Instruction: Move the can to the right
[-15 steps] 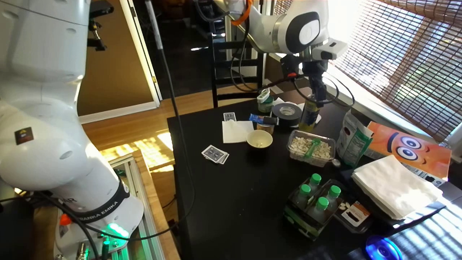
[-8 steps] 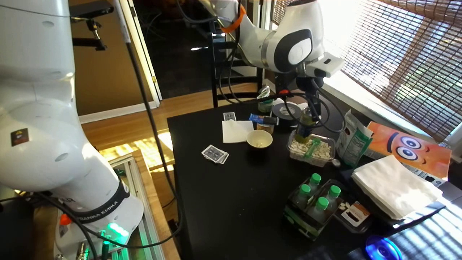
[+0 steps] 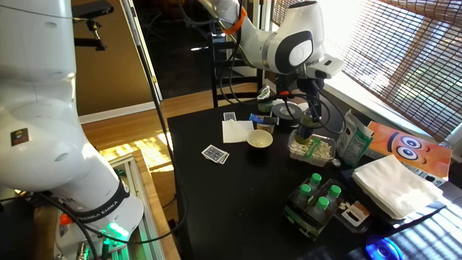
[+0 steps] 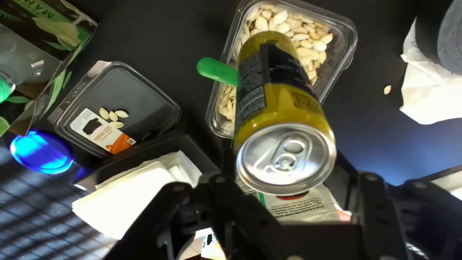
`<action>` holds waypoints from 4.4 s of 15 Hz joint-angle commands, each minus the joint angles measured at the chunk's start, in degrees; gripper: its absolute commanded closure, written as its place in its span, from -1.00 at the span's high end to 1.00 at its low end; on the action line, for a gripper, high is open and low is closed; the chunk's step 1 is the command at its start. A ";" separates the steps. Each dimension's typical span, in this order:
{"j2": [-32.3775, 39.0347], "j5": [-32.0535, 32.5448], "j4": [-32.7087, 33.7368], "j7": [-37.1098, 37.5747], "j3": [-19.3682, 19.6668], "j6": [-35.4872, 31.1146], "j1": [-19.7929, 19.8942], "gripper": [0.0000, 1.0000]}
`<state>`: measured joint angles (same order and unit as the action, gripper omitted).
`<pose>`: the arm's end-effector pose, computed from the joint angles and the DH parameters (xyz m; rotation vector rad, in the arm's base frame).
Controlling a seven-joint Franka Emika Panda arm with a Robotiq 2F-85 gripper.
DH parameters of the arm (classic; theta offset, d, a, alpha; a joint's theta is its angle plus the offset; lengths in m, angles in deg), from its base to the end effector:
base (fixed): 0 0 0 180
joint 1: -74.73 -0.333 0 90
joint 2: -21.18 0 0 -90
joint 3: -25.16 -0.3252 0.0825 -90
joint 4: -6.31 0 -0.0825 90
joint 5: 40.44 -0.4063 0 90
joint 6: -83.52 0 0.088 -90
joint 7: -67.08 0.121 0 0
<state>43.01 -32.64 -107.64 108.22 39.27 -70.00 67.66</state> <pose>0.6572 -0.0705 0.2888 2.8459 -1.0339 0.5367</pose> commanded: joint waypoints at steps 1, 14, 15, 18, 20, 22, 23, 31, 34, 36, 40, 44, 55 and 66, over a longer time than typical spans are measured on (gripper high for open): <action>-4.88 1.79 -2.60 0.80 1.80 1.07 0.61 -0.26; -2.46 3.53 -2.37 5.13 4.19 1.85 5.89 -0.26; -1.59 3.76 -2.36 6.11 4.59 0.40 5.74 -0.26; 1.16 4.65 -2.08 9.22 6.27 -2.54 4.27 -0.26; 2.91 4.99 -1.89 11.18 7.36 -3.08 3.03 -0.26; 4.23 5.78 -1.94 14.09 8.81 -2.82 1.17 -0.26; 4.91 6.57 -1.90 15.87 9.78 -2.91 0.04 -0.26; 7.87 7.30 -1.71 23.62 11.91 -0.69 -3.24 -0.26; 7.62 6.73 -1.93 24.09 11.23 1.22 -2.53 -0.26; 7.49 6.66 -1.89 23.98 10.73 2.30 -2.05 -0.26; 7.64 6.49 -1.71 23.89 10.02 3.25 -1.36 -0.26; 7.99 5.90 -1.59 23.60 9.22 2.47 -0.51 -0.26; 8.47 4.54 -1.48 23.08 7.13 1.71 1.75 0.26; -0.60 15.08 -5.16 22.47 11.68 -5.32 -3.60 1.00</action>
<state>47.91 -22.49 -109.02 131.84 50.49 -71.82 65.66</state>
